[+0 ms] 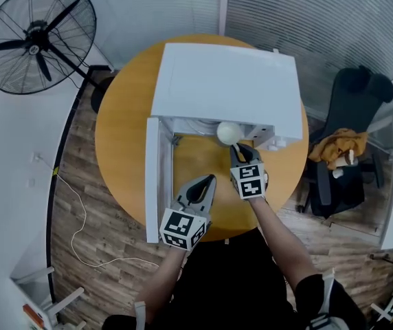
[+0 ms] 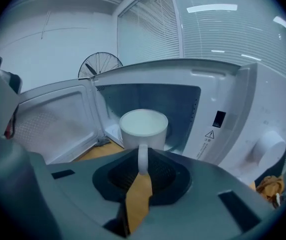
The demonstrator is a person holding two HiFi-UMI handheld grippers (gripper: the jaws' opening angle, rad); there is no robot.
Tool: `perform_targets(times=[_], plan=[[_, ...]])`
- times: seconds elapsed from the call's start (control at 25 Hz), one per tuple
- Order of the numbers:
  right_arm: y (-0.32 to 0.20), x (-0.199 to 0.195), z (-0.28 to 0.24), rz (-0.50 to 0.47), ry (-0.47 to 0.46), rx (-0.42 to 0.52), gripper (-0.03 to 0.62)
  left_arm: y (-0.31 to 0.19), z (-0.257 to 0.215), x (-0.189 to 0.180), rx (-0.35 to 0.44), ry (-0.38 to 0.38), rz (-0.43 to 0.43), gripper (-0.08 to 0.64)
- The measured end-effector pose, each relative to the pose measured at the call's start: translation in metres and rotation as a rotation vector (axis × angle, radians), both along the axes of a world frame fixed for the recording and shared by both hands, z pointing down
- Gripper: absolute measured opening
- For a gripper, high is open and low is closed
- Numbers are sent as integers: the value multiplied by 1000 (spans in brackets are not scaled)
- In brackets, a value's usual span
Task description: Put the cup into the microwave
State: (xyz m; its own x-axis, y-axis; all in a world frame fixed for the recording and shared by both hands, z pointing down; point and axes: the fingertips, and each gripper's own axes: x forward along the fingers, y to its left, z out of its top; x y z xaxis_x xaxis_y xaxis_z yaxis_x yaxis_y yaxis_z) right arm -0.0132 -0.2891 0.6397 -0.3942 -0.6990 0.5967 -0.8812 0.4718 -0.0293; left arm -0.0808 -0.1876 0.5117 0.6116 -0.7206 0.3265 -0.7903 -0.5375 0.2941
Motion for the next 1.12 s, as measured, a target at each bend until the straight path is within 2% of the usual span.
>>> perform_targets(times=[0.32, 1.12], plan=[[-21, -5, 11, 54, 24, 19, 55, 0, -1, -2, 2, -8, -2, -6], [-63, -16, 16, 131, -13, 83, 44, 6, 2, -5, 0, -19, 3, -6]])
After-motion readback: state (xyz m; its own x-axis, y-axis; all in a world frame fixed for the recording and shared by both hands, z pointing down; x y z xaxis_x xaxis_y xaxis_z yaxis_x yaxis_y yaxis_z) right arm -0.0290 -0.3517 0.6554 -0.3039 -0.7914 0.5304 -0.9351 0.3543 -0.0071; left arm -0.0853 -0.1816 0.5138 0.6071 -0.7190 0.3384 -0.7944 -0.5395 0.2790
